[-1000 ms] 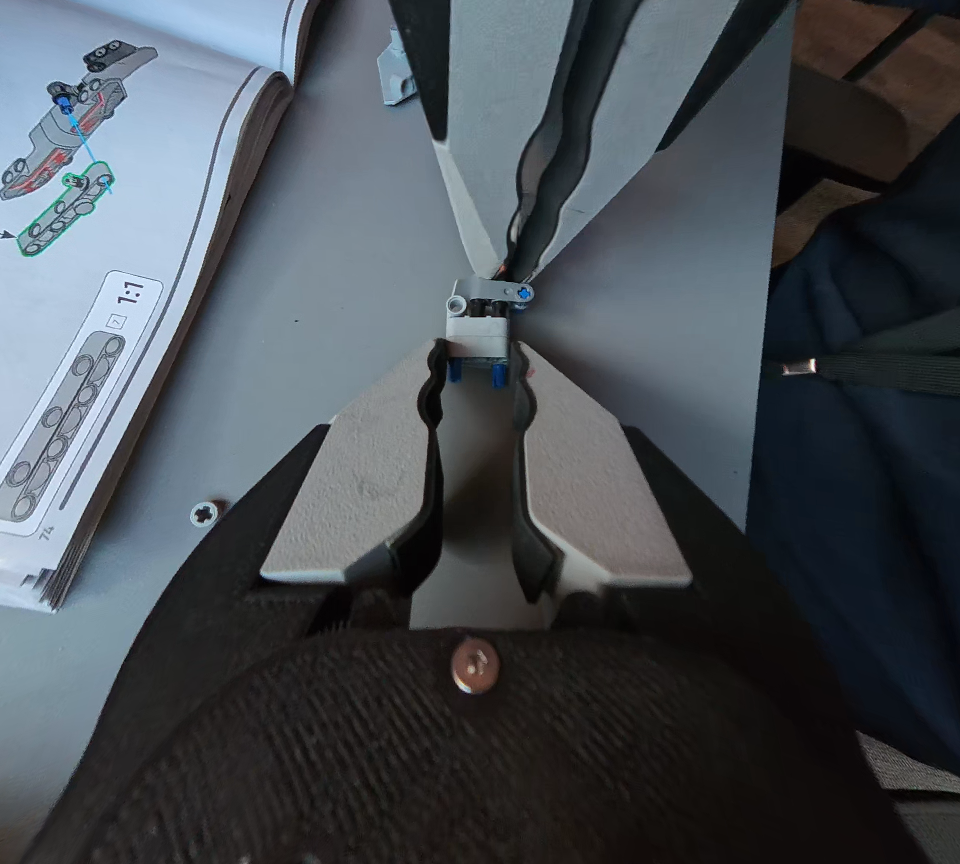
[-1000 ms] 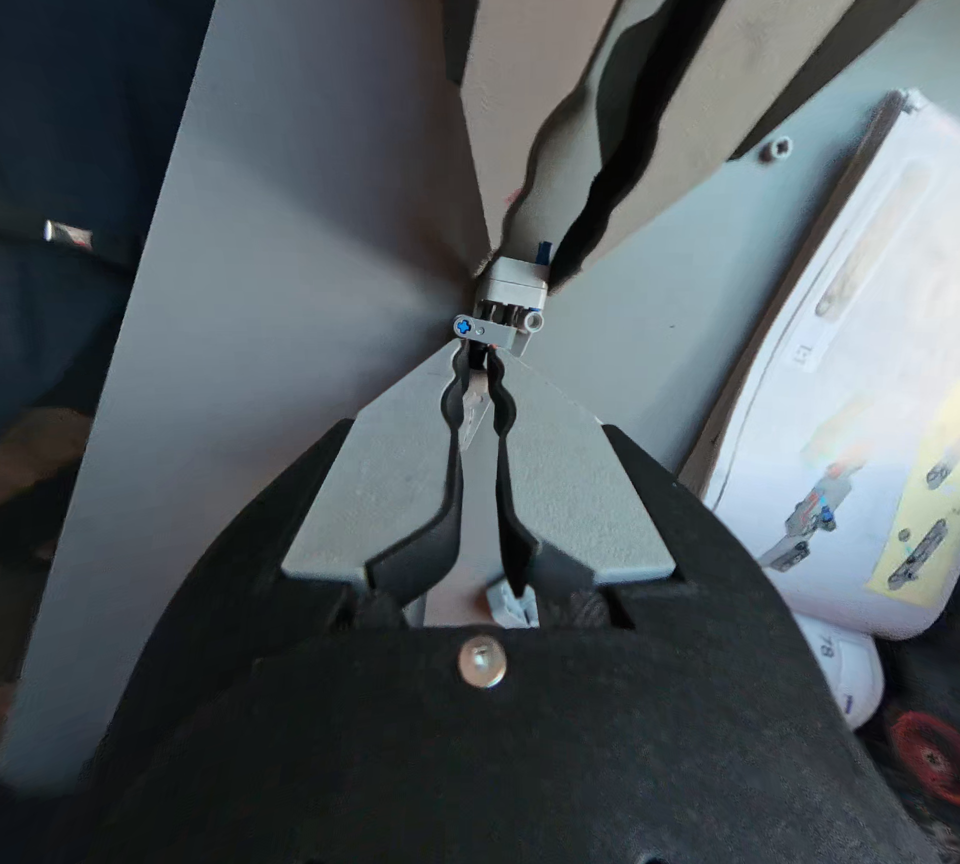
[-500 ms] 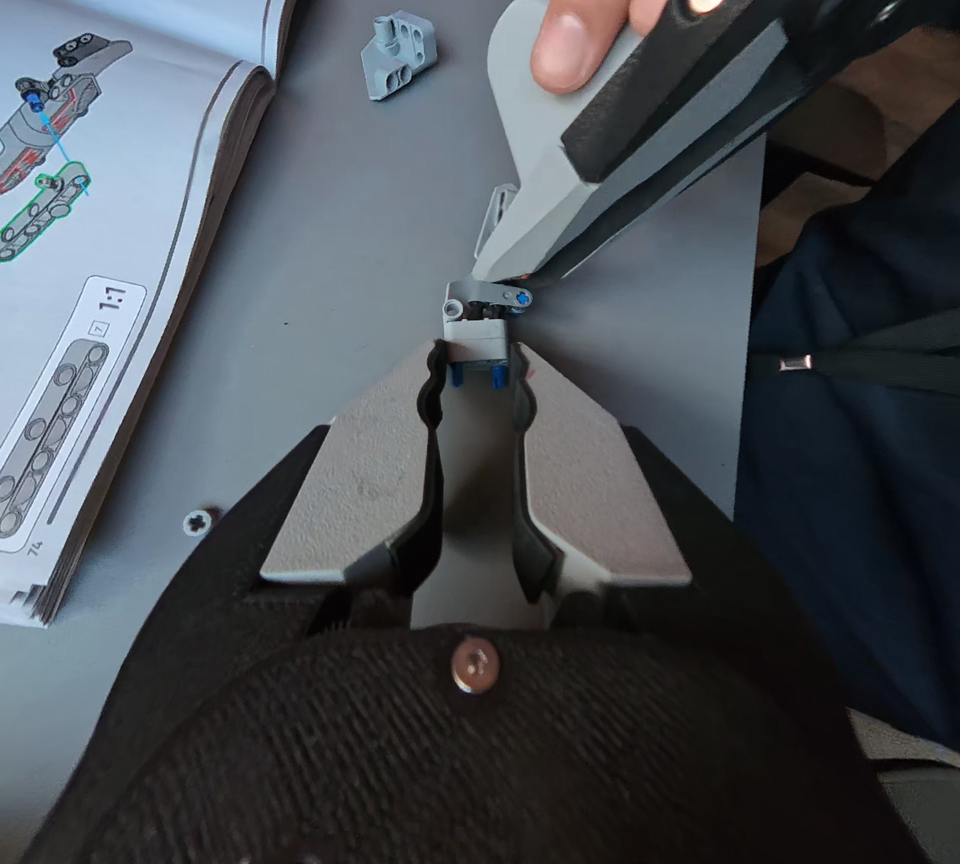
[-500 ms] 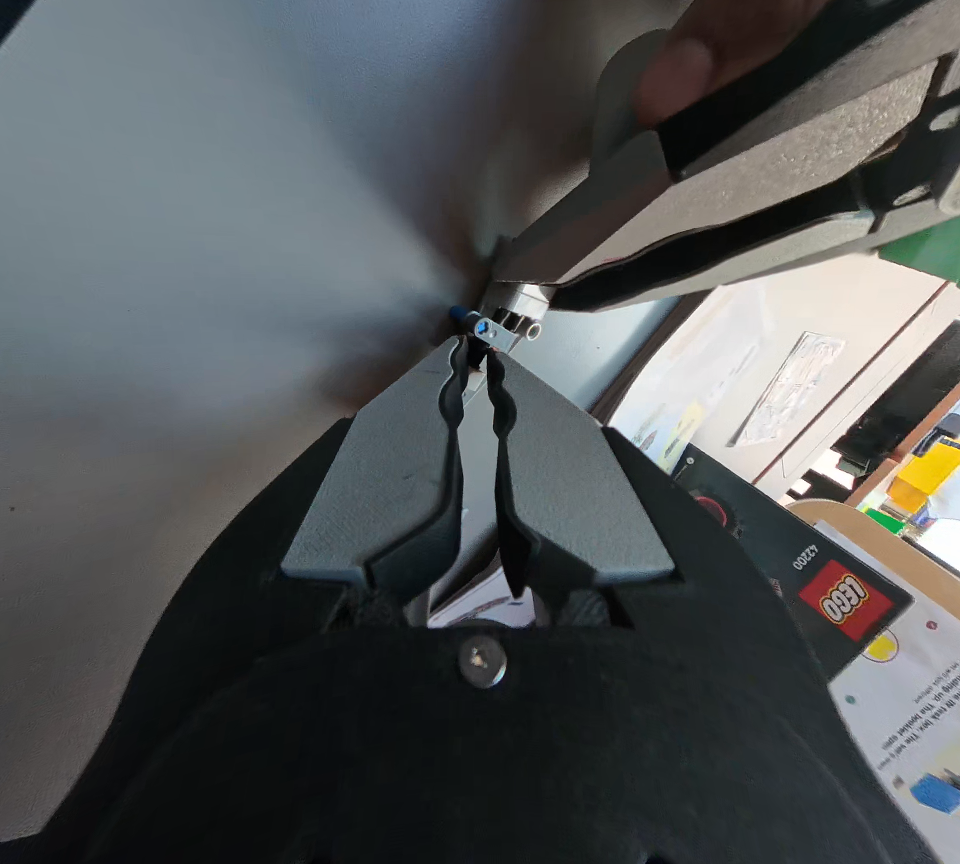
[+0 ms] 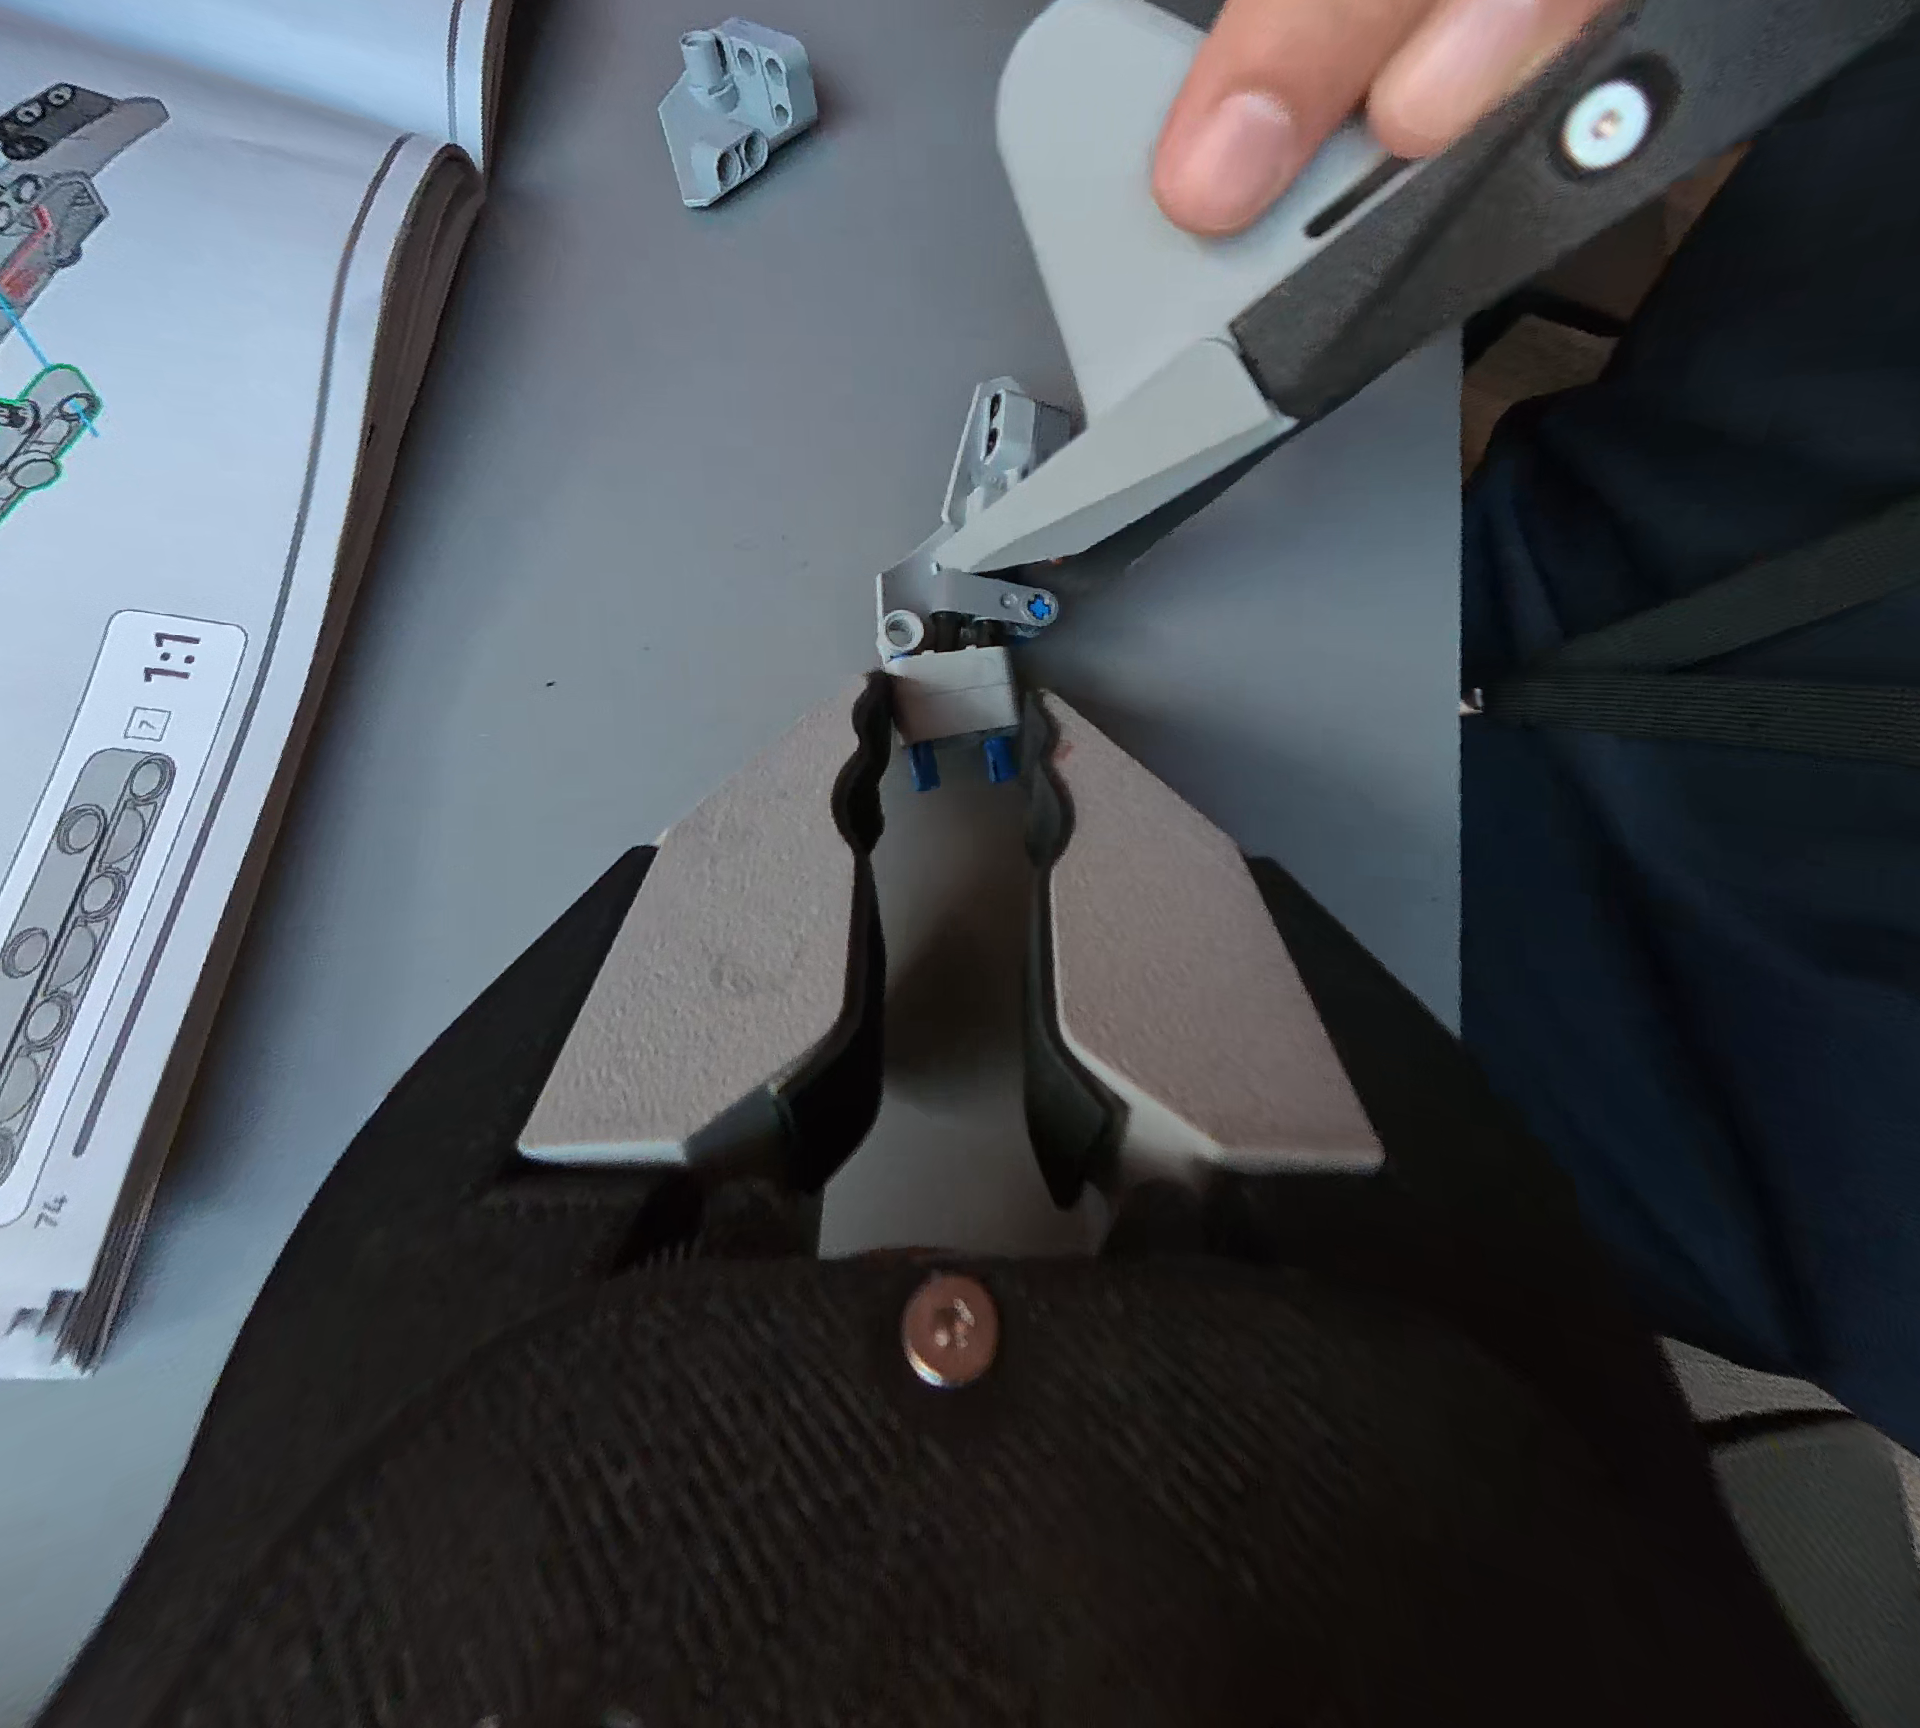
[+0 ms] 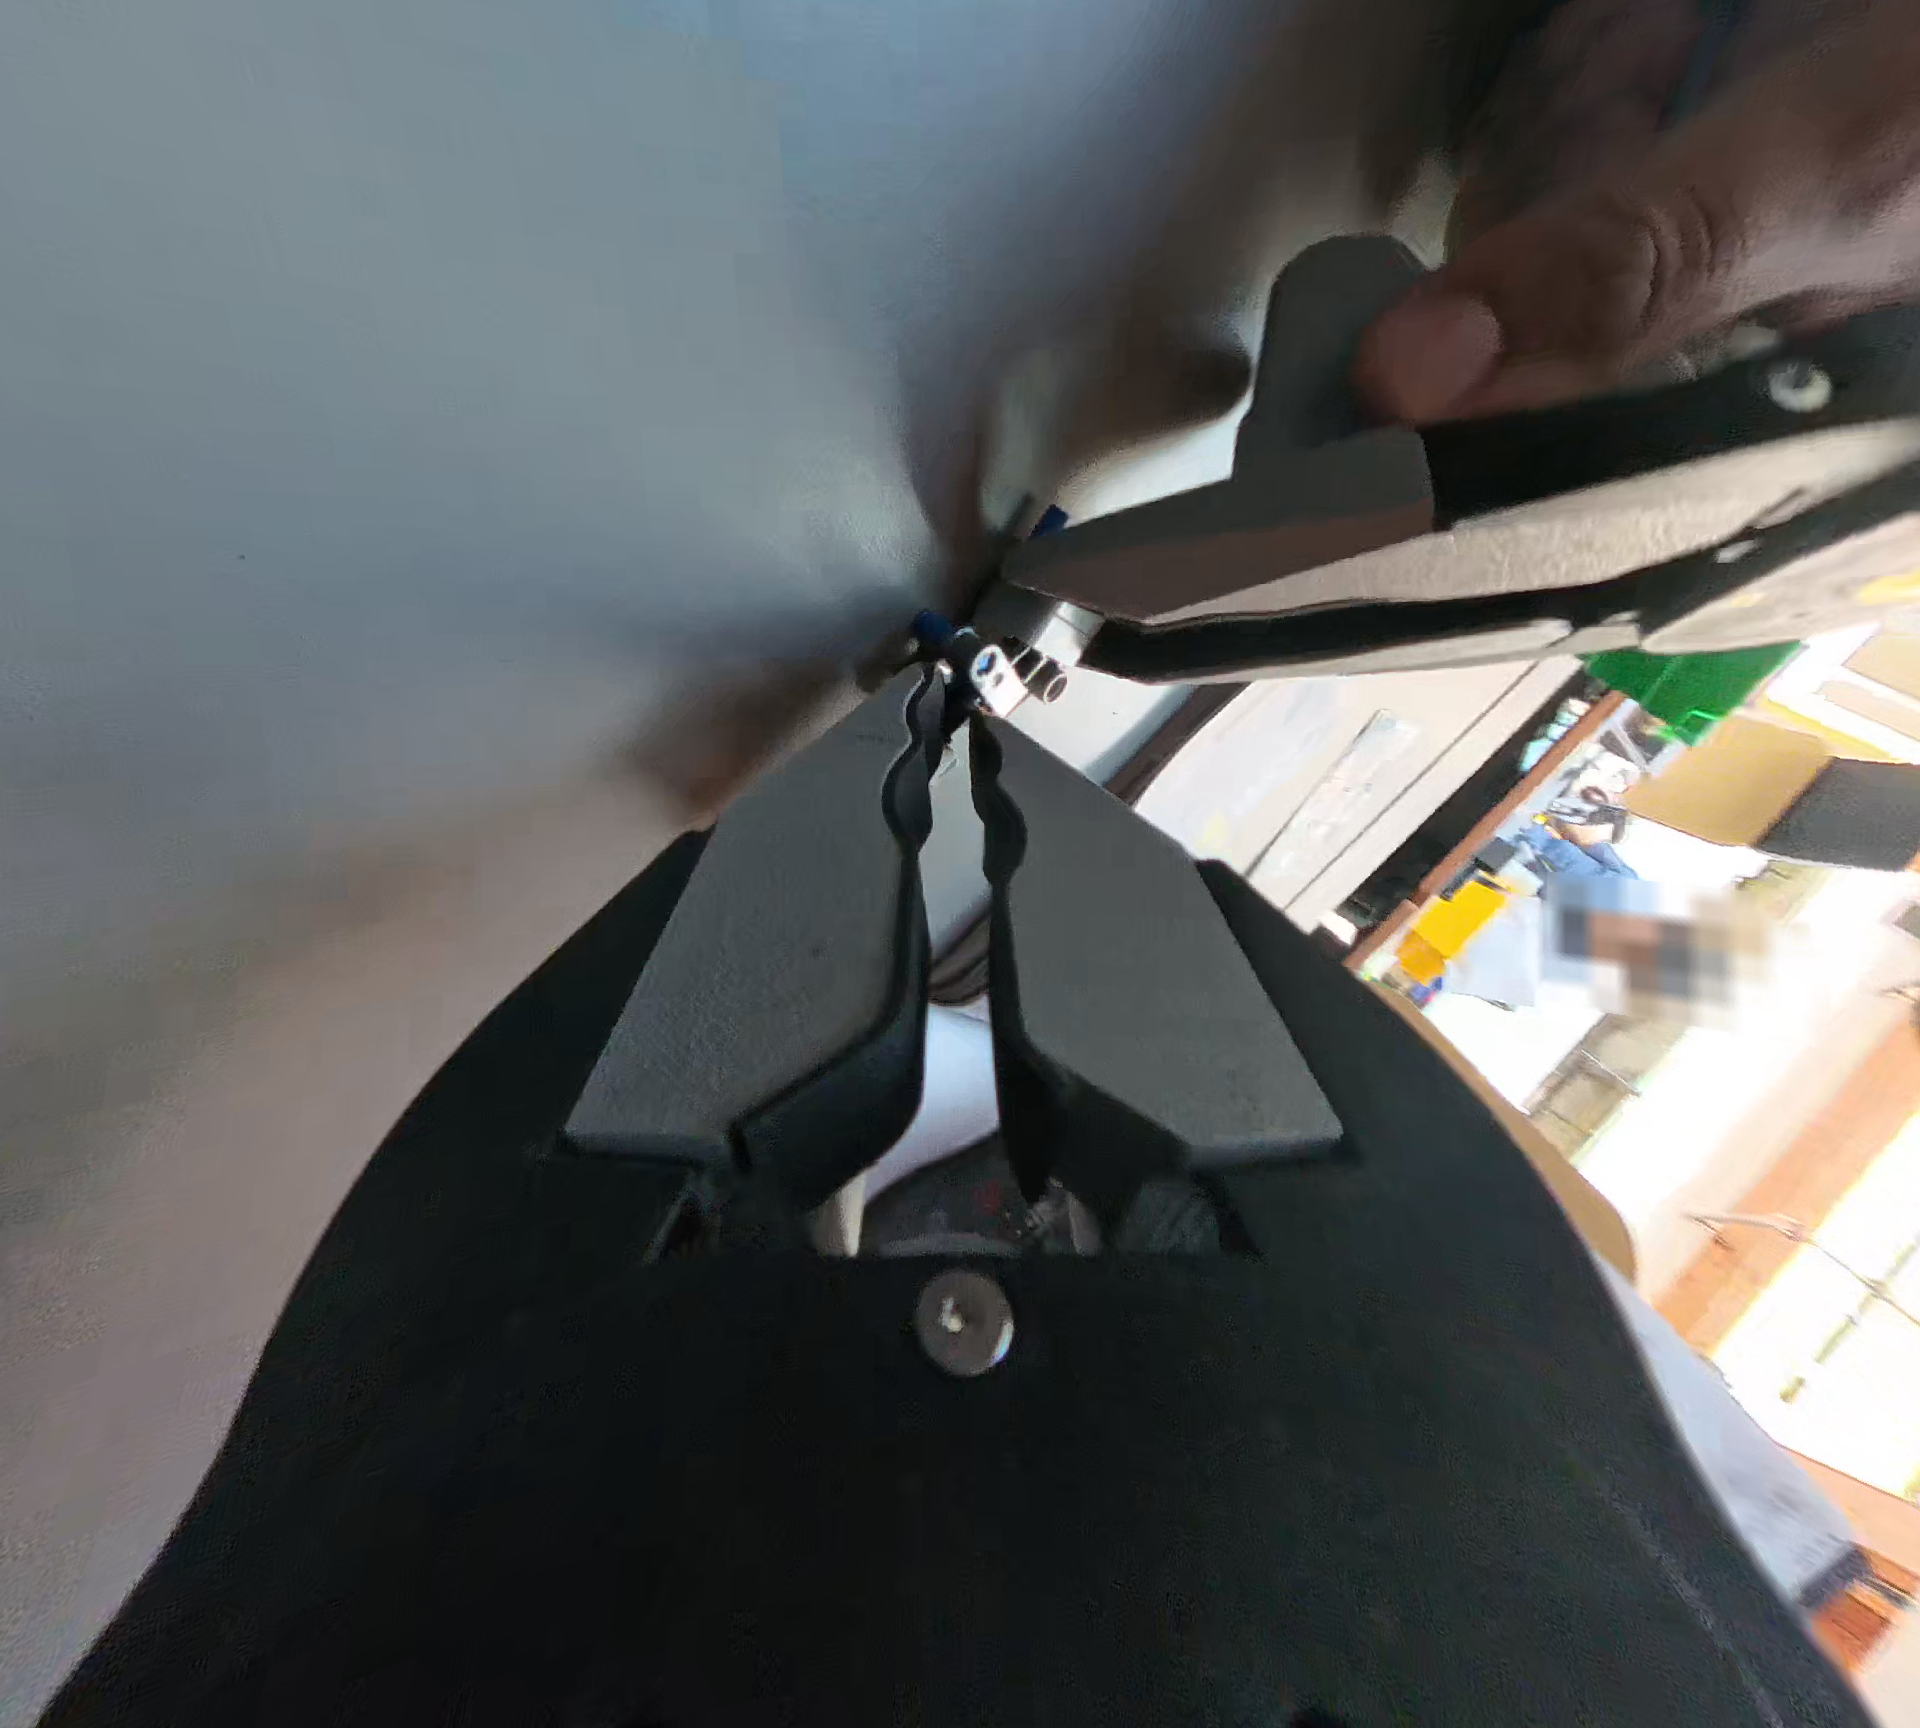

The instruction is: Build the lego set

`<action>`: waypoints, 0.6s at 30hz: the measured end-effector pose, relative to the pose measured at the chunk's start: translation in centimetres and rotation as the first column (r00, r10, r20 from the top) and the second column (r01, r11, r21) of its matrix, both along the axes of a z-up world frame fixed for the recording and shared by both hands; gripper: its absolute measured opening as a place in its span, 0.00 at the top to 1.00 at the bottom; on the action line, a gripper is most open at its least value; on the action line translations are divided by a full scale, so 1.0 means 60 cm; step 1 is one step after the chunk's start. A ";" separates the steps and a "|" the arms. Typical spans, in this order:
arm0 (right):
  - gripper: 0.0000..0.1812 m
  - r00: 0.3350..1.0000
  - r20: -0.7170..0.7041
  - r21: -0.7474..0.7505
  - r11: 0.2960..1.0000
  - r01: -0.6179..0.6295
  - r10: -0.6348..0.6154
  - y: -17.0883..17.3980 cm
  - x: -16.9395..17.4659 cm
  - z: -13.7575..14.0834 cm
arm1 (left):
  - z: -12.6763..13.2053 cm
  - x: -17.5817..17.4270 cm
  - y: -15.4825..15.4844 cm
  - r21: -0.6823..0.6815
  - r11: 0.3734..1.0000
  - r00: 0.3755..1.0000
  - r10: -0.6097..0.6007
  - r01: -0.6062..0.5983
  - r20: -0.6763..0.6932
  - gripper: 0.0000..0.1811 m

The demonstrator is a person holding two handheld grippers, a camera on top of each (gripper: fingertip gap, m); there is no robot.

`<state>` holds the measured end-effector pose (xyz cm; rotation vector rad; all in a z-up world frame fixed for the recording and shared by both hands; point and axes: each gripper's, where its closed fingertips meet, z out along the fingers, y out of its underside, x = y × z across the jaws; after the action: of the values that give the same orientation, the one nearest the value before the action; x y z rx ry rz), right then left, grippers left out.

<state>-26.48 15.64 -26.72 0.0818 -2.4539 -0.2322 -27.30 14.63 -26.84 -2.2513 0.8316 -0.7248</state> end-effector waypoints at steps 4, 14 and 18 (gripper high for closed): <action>0.98 1.000 0.009 0.041 0.999 0.009 -0.010 0.007 0.000 0.000 | 0.003 0.000 0.001 -0.051 0.998 0.998 -0.023 0.026 0.058 0.87; 0.86 0.972 0.116 -0.521 0.820 0.236 -0.206 0.027 0.009 0.029 | 0.002 -0.001 0.003 0.018 0.999 0.999 -0.035 0.035 -0.002 0.88; 0.82 0.933 0.260 -0.616 0.702 0.357 -0.247 0.029 0.028 0.011 | 0.001 -0.003 0.004 0.061 0.998 0.999 -0.012 0.016 -0.052 0.87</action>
<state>-24.77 17.39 -26.06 -0.6456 -2.5501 0.5353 -27.50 14.86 -26.81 -2.2196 0.8831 -0.6417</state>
